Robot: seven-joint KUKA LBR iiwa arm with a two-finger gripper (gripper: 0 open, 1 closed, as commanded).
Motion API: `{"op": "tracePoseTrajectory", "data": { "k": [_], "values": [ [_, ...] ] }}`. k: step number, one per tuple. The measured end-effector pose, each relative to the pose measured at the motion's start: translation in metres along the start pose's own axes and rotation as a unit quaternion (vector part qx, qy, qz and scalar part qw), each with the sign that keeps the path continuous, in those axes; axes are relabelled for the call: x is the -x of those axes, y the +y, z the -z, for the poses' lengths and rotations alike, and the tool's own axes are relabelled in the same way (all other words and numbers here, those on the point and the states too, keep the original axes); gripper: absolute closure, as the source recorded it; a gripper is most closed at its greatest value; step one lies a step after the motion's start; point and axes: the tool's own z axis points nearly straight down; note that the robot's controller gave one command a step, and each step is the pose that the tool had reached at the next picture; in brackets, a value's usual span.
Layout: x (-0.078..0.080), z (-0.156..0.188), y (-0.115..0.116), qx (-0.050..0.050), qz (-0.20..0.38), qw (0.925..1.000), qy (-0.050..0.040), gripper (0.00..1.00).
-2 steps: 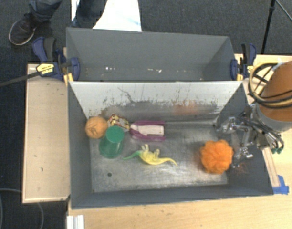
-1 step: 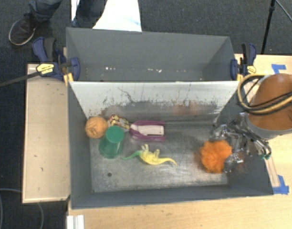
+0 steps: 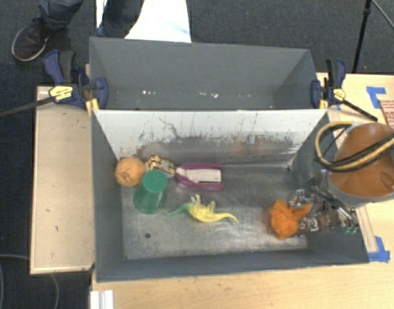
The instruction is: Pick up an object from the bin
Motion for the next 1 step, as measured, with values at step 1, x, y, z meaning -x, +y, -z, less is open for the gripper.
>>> {"op": "tracePoseTrajectory", "data": {
  "k": [1],
  "values": [
    [0.0000,0.0000,0.0000,0.000,0.001,1.0000,0.0000,1.00]
  ]
}}
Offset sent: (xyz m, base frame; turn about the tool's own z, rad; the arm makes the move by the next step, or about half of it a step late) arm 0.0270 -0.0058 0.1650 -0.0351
